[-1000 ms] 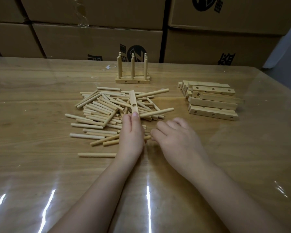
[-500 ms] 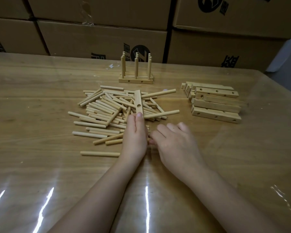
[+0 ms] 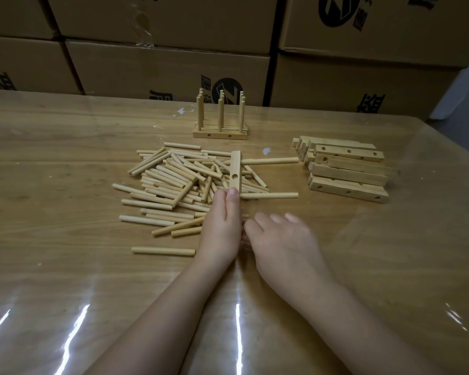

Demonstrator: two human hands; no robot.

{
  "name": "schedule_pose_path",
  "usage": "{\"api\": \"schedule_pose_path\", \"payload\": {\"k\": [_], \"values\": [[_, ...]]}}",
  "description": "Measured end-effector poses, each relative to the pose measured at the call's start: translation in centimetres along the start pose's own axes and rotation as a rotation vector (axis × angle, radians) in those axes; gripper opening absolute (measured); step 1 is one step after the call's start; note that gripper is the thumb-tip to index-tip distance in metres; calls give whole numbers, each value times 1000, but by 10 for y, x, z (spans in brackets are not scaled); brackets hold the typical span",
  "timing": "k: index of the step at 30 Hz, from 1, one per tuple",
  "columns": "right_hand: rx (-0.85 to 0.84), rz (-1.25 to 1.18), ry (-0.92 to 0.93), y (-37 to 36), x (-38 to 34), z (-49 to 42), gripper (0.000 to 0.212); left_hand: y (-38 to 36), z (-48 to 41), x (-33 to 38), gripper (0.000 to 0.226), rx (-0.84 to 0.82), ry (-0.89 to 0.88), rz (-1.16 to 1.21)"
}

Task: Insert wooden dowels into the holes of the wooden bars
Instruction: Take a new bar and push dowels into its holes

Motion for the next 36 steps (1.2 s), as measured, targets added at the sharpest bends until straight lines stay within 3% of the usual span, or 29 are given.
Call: {"api": "schedule_pose_path", "payload": {"k": [8, 14, 22, 27, 31, 36], "values": [[-37, -101, 11, -2, 4, 0, 17, -2, 1, 0, 30, -15, 8, -18], [-199, -165, -11, -8, 4, 2, 10, -3, 5, 4, 29, -25, 3, -50], [-294, -385, -59, -25, 12, 6, 19, -4, 7, 8, 25, -41, -79, -223], [-167, -250, 50, -14, 7, -1, 22, 2, 2, 5, 27, 20, -14, -70], [78, -142, 20, -1, 24, -4, 29, 13, -3, -3, 30, 163, 100, 31], [307, -524, -295, 10, 58, 1, 35, 15, -3, -9, 35, 168, 193, 146]]}}
Point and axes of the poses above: each hand's wrist, its own z-axis away from the middle knuckle, its own y-axis out of the back of the hand, x = y × z, the point moved 7 cm from there along -z, towards the middle knuckle, and after that the axes turned 5 degrees about z, right-handed, at the moved point
